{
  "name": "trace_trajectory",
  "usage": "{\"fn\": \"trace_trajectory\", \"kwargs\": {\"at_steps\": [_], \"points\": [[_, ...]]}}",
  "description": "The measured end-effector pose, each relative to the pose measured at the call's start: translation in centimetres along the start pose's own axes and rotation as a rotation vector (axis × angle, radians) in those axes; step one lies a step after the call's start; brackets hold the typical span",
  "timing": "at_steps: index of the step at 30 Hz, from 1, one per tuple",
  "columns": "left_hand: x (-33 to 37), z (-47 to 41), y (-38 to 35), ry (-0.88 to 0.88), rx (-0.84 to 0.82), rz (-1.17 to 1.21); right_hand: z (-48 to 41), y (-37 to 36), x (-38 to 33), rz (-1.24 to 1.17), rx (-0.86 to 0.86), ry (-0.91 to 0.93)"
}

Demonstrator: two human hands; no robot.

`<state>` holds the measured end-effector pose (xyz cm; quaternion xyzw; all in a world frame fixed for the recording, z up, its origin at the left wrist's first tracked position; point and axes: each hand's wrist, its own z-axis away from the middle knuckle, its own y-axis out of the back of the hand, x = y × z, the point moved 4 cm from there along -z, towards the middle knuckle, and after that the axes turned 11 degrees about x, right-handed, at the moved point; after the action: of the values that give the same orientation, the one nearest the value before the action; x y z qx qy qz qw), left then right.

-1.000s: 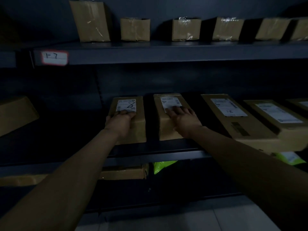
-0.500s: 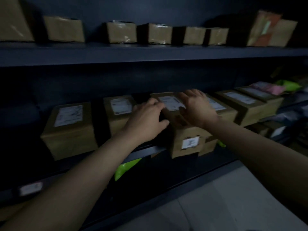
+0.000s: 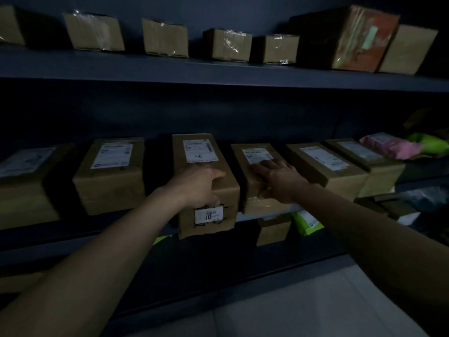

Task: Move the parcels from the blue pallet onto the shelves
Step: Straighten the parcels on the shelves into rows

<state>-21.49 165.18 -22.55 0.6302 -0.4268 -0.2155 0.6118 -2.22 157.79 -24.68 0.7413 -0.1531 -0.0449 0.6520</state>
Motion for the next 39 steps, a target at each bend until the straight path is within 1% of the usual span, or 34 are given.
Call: {"fn": "trace_trajectory", "kwargs": {"at_steps": [5,8,12,17,21,24,26,28,29,31,33,35,37,39], "points": [[0.1,-2.7,-1.2,0.125,0.025,0.062,-3.9,-1.3,2.3,0.008,0.014,0.073],[0.0,-4.0,-1.5,0.202,0.029,0.078,-5.8,-2.0,3.6,-0.01,0.02,0.062],[-0.2,-5.5,-1.7,0.259,0.029,0.058,-7.7,-2.5,4.6,-0.038,0.015,0.027],[-0.8,-6.8,-2.0,0.303,0.026,0.045,-9.2,-2.5,4.7,-0.035,0.062,0.062],[-0.9,-6.9,-2.3,0.319,0.028,0.048,-10.0,-2.8,4.8,-0.052,0.079,0.057],[-0.6,-6.9,-2.3,0.342,0.035,-0.023,-10.0,-3.0,4.9,-0.055,0.078,0.066],[0.3,-7.0,-2.2,0.318,0.045,-0.183,-9.4,-2.7,5.2,-0.07,0.104,0.098],[2.1,-7.4,-2.0,0.273,0.115,-0.318,-8.3,-1.6,6.0,-0.089,0.17,0.159],[3.6,-7.8,-2.0,0.258,0.166,-0.323,-7.5,-0.9,6.8,-0.076,0.211,0.185],[7.5,-9.0,-2.0,0.215,0.257,-0.229,-5.9,0.7,9.2,-0.04,0.301,0.201],[12.1,-10.7,-2.7,0.124,0.283,-0.121,-4.1,2.2,12.7,-0.026,0.376,0.159],[16.6,-12.5,-4.0,0.03,0.218,-0.069,-2.1,2.9,17.0,0.0,0.364,0.085],[20.4,-13.9,-5.7,-0.036,0.114,-0.056,-0.1,2.7,21.4,0.054,0.261,0.011],[23.2,-15.0,-7.4,-0.062,0.019,-0.053,1.8,1.9,25.2,0.056,0.162,-0.043]]}}
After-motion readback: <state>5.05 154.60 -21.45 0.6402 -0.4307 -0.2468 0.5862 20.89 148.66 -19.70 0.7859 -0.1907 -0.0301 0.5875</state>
